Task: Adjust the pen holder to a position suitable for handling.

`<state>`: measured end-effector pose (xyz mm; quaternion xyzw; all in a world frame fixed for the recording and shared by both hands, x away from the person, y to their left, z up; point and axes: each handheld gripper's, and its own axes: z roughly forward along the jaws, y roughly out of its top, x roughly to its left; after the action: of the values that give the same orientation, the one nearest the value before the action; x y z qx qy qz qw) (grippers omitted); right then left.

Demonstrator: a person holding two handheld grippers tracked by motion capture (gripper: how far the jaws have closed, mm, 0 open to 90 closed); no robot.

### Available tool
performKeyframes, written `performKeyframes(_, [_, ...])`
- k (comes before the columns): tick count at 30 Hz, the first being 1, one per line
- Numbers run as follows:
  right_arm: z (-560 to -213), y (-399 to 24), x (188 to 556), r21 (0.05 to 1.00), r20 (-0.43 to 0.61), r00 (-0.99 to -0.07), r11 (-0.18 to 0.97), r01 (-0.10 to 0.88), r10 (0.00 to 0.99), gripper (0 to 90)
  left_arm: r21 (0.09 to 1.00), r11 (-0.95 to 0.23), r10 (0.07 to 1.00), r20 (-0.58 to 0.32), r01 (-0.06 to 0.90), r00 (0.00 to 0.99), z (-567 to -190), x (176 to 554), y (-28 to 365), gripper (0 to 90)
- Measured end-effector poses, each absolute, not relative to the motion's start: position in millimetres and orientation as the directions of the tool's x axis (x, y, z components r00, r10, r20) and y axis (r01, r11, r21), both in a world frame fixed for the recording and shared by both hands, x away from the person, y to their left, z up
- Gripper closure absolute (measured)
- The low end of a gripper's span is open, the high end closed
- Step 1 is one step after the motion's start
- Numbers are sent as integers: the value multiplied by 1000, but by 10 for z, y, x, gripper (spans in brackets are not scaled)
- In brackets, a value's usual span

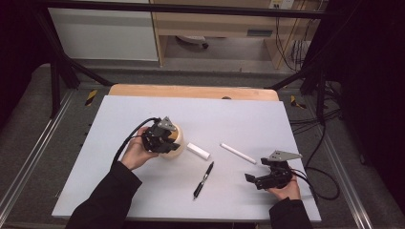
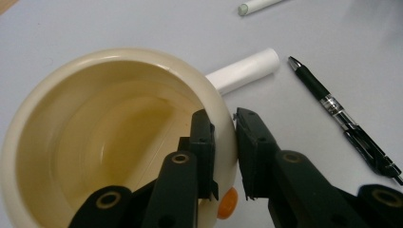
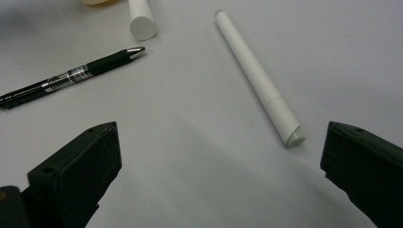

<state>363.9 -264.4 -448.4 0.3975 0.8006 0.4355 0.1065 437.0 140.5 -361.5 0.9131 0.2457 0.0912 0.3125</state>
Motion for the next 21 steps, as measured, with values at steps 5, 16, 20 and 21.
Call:
performKeyframes(5, [-4484,-2643,3637,783,178,-660,302,545,730,5,613,-684,506,9,395,863,-3624,4371,1393,766])
performKeyframes(16, [-4488,-2644,3641,781,172,-662,309,542,729,5,646,-655,525,16,392,851,-3636,4409,1403,701])
performKeyframes(20, [-4488,-2644,3642,781,172,-662,309,543,729,5,655,-643,532,10,396,847,-3609,4397,1427,630])
performKeyframes(21, [-4488,-2643,3641,781,174,-662,307,544,729,5,660,-638,535,10,396,845,-3594,4392,1438,591])
